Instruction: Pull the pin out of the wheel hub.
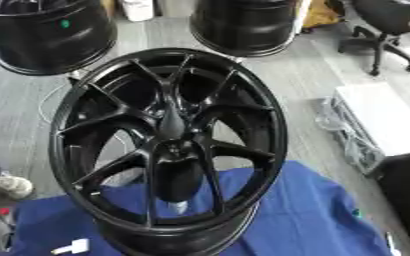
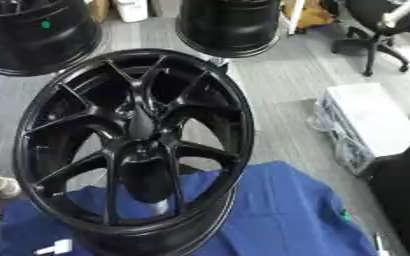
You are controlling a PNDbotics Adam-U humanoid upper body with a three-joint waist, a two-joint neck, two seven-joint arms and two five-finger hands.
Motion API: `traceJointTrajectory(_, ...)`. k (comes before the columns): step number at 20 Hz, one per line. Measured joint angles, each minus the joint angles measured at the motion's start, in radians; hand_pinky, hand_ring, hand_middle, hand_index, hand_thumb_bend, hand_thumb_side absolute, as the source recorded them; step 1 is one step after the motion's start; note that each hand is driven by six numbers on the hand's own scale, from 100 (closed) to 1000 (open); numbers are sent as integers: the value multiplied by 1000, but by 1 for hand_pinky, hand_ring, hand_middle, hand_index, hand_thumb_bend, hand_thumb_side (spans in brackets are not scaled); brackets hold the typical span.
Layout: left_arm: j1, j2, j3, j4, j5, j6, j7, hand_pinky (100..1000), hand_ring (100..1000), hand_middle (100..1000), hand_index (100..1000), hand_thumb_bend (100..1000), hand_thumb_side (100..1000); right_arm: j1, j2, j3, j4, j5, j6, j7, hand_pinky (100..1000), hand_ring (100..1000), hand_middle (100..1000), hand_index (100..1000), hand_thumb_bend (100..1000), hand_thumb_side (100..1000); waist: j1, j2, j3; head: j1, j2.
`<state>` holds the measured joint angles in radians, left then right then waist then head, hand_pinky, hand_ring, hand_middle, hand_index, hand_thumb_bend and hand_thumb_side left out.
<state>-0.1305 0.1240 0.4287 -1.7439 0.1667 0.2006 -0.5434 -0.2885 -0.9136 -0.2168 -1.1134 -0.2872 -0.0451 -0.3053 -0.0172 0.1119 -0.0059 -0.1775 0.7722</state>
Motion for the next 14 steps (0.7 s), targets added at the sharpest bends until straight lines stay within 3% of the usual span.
traceJointTrajectory(1, 0, 0, 0, 0, 0, -1, 1, 586, 415, 599, 797, 250, 1000, 26, 8, -5, 68, -2, 1, -36, 338, 455, 701, 835, 100, 606, 2, 0, 0, -4, 0)
traceJointTrajectory(3, 0, 0, 0, 0, -1, -4, 1, 586, 415, 599, 797, 249, 1000, 58, 30, 6, 221, -8, 3, -58, 359, 475, 877, 964, 100, 798, 8, 1, 2, -12, 0)
traceJointTrajectory(6, -1, 0, 0, 1, 1, -9, -2, 586, 415, 599, 797, 247, 1000, 68, 73, 59, 475, -19, 10, 9, 386, 482, 922, 978, 100, 872, 18, 1, 11, -26, 0)
traceJointTrajectory(9, -1, -1, -1, 6, 2, -15, -5, 586, 414, 599, 797, 245, 1000, 57, 133, 104, 723, -104, 18, 87, 404, 480, 925, 969, 109, 917, 24, 3, 19, -39, 0)
traceJointTrajectory(11, -1, -1, -1, 6, 5, -20, -6, 586, 414, 599, 797, 243, 1000, 54, 175, 132, 840, -174, 17, 119, 411, 481, 919, 959, 127, 931, 29, 5, 23, -44, 0)
traceJointTrajectory(14, -1, -1, -1, 6, 10, -27, -8, 585, 414, 599, 796, 244, 1000, 60, 225, 169, 931, -240, 7, 144, 412, 479, 912, 954, 132, 934, 33, 6, 27, -50, 0)
